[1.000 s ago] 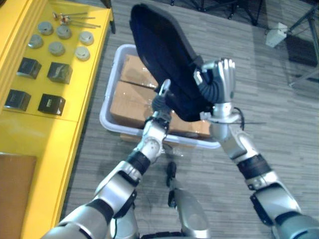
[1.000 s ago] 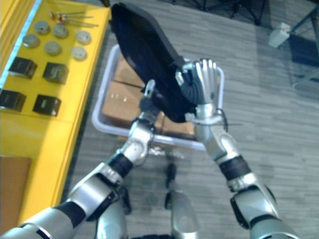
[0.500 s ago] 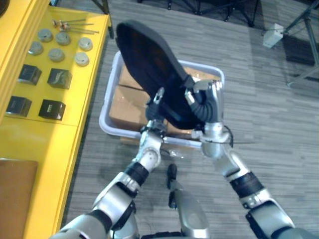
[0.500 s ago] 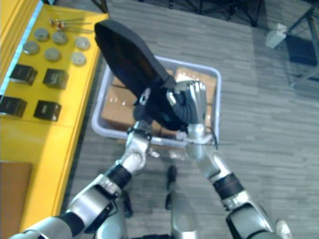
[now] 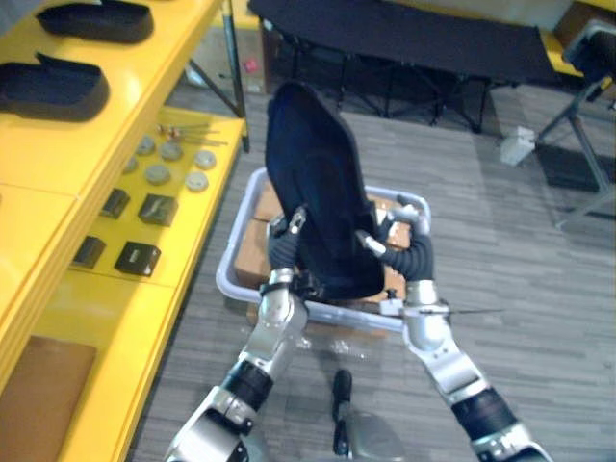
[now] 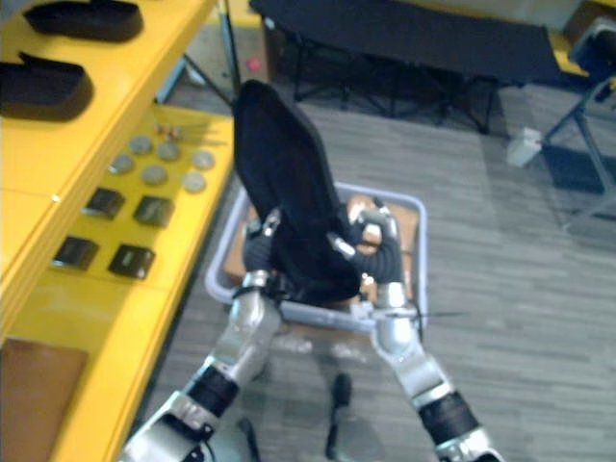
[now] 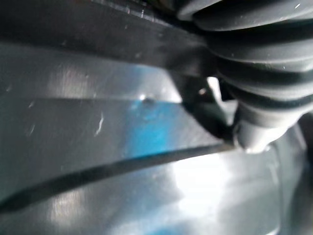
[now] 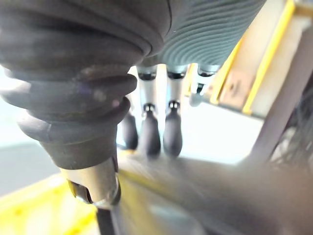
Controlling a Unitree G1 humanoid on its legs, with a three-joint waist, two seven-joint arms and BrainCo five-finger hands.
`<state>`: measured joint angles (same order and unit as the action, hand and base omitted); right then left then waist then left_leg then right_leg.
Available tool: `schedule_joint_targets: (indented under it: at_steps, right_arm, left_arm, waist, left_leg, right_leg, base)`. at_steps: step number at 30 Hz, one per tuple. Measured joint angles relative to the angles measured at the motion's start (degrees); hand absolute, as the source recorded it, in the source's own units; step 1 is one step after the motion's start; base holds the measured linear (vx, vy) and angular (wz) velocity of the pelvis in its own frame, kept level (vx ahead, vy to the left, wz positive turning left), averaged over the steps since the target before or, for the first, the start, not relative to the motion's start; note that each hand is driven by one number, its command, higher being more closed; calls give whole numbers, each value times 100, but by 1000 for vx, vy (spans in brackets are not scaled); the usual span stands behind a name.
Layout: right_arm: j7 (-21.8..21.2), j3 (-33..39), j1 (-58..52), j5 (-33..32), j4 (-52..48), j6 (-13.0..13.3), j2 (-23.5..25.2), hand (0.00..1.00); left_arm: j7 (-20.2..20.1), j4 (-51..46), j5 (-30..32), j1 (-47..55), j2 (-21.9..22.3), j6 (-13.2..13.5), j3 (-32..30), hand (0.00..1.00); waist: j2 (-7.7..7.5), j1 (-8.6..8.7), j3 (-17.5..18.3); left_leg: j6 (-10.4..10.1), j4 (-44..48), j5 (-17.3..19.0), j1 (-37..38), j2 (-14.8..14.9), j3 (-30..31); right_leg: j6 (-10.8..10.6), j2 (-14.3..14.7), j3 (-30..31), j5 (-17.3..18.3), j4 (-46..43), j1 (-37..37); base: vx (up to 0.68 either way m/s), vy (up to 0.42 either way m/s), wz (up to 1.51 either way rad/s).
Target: Walk over and take plastic housings, then place them on the shelf
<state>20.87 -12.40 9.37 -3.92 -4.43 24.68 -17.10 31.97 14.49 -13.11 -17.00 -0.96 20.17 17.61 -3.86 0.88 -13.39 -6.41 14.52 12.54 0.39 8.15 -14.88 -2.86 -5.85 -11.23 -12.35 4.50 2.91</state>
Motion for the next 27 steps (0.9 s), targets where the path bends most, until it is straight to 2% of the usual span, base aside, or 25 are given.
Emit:
schedule_joint_targets:
  at_steps: [1, 3, 6, 7, 10, 12, 16, 19, 23, 24, 27]
  right_arm:
    - [-32, 137, -34, -117, -16, 36, 34, 0]
    - [-290, 659, -326, -909, -199, 204, 171, 0]
    - [-593, 1065, -792, -1462, -407, 373, 326, 0]
    - [-840, 1224, -1037, -1793, -471, 426, 406, 0]
    - [-1289, 1613, -1527, -2439, -517, 422, 684, 0]
    - [-1330, 1809, -1902, -2490, -505, 408, 984, 0]
    - [-1442, 1861, -2369, -2794, -179, 311, 1315, 0]
    - [-1578, 1869, -2675, -3226, 320, 132, 1524, 0]
    - [-2024, 1772, -2600, -3553, 807, -18, 1557, 0]
    - [-2189, 1585, -2392, -3579, 980, -55, 1534, 0]
    - [-2241, 1174, -1979, -3448, 1202, -102, 1449, 0]
  left_arm:
    - [71, -78, 138, 105, -24, -19, -94, 100]
    - [386, -390, 688, 494, -90, -108, -433, 100]
    - [669, -675, 1053, 809, -86, -140, -849, 100]
    - [845, -816, 1303, 941, -85, -142, -1044, 100]
    - [1237, -1183, 1790, 1208, -92, -141, -1371, 100]
    - [1439, -1362, 1862, 1426, -83, -129, -1549, 100]
    - [1462, -1822, 1790, 1961, -60, -95, -1807, 100]
    - [1400, -2491, 1790, 2555, 1, -83, -1994, 100]
    - [1237, -3036, 1743, 2959, 190, -81, -2448, 100]
    - [1224, -3320, 1763, 3115, 189, -81, -2695, 100]
    - [1213, -3625, 1790, 3226, 191, -84, -3096, 100]
  waist:
    - [13, -1, 24]
    - [81, -6, 195]
    - [154, -2, 388]
    - [173, 12, 421]
    - [197, 25, 493]
    - [201, 55, 575]
    - [202, 121, 584]
    - [215, 114, 592]
    - [301, -46, 635]
    - [306, -165, 638]
    - [315, -323, 643]
  left_leg:
    - [-1, -35, -13, 58, -7, 6]
    - [1, -114, -22, 164, -26, 31]
    - [3, -164, -31, 204, -40, 27]
    - [2, -235, -60, 290, -60, 20]
    - [7, -318, -90, 369, -86, -7]
    - [18, -382, -114, 393, -93, -6]
    - [24, -535, -175, 455, -135, -3]
    - [37, -664, -244, 440, -177, 45]
    - [62, -756, -331, 343, -273, 429]
    - [74, -836, -402, 339, -313, 615]
    - [99, -819, -433, 257, -376, 887]
  right_leg:
    - [-16, -4, -15, 13, 0, -48]
    - [-61, -18, -88, 63, 1, -151]
    - [-67, -27, -96, 80, 1, -165]
    - [-68, -38, -96, 90, 1, -208]
    - [-69, -55, -78, 91, 2, -236]
    - [-72, -69, -82, 100, 4, -233]
    - [-80, -106, -99, 145, 7, -229]
    - [-77, -134, -159, 193, 10, -194]
    - [-140, -252, -548, 228, 10, -304]
    - [-160, -299, -707, 244, 11, -359]
    - [-201, -337, -971, 275, 12, -476]
  base:
    - [-15, 17, 6]
    - [-23, 12, 9]
    - [-8, 5, 1]
    - [0, 0, 0]
    - [-22, 16, -2]
    - [-39, 17, 0]
    - [-16, 9, 0]
    - [-13, 8, 11]
    - [10, 37, 46]
    - [16, 29, 63]
    - [7, 3, 61]
